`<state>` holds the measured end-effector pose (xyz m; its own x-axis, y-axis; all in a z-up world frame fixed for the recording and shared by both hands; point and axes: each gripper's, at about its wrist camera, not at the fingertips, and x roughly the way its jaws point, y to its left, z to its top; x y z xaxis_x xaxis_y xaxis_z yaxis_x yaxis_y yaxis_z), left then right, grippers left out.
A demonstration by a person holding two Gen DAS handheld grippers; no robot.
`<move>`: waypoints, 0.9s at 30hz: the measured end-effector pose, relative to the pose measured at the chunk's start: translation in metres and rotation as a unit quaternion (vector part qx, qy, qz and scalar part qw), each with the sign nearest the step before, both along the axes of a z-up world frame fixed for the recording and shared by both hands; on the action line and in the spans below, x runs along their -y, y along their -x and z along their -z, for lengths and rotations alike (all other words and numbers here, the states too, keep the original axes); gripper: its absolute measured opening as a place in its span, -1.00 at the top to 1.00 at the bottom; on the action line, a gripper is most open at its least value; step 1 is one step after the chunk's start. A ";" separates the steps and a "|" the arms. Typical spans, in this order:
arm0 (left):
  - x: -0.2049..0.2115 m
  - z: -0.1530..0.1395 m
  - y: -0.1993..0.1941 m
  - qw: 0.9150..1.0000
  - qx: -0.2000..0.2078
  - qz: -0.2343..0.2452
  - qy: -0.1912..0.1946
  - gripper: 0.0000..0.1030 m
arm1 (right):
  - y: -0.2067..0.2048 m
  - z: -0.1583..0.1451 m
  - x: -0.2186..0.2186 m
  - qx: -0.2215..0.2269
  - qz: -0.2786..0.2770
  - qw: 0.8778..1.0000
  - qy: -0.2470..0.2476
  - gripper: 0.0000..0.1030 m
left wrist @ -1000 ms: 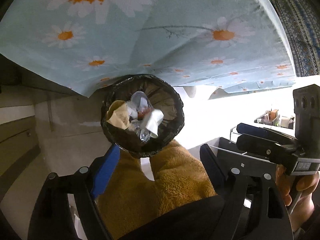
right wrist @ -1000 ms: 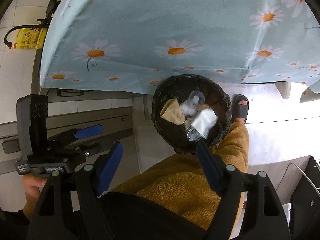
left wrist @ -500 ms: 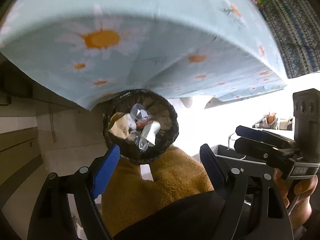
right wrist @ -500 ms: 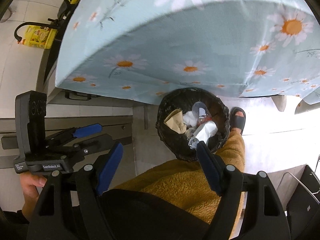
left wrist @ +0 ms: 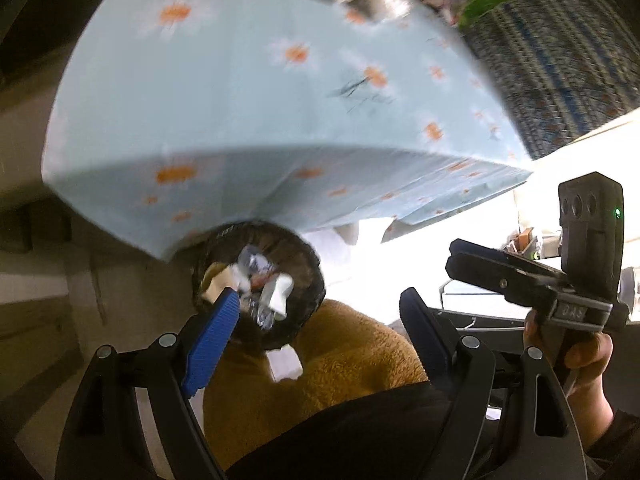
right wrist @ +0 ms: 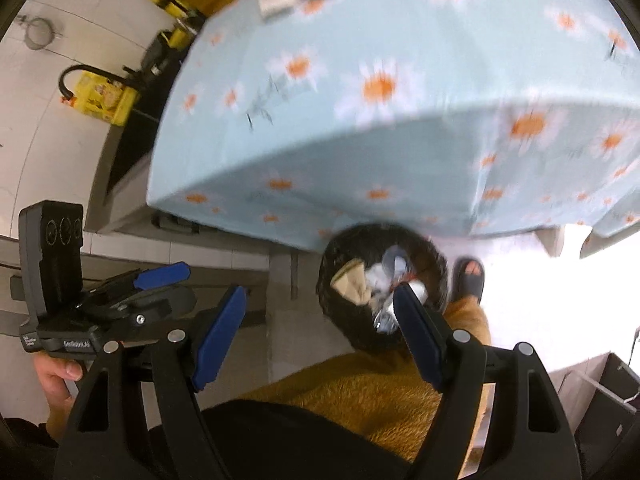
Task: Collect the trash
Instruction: 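Raise both grippers from the bin back toward the table, then grasp the white towel with the left gripper while the right grasps the tissue bag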
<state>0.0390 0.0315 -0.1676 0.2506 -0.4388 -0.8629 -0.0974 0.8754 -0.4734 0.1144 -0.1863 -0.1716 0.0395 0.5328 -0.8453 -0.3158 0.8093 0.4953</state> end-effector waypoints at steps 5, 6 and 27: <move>0.004 -0.032 -0.011 0.999 0.041 -0.005 -0.010 -0.55 | -0.023 -0.026 0.002 0.046 -0.009 0.999 -0.005 -0.49; 0.004 -0.035 -0.014 0.999 0.047 -0.008 -0.011 -0.55 | -0.029 -0.030 0.002 0.051 -0.013 0.999 -0.007 -0.49; 0.011 -0.062 -0.071 0.988 0.044 -0.126 -0.072 -0.55 | -0.197 -0.052 -0.051 0.175 -0.113 0.978 0.032 -0.50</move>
<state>0.1096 0.0201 -0.1052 0.4139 -0.2268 -0.8816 -0.2855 0.8873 -0.3623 0.3115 -0.1354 -0.1200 0.2201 0.5075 -0.8331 -0.6309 0.7254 0.2752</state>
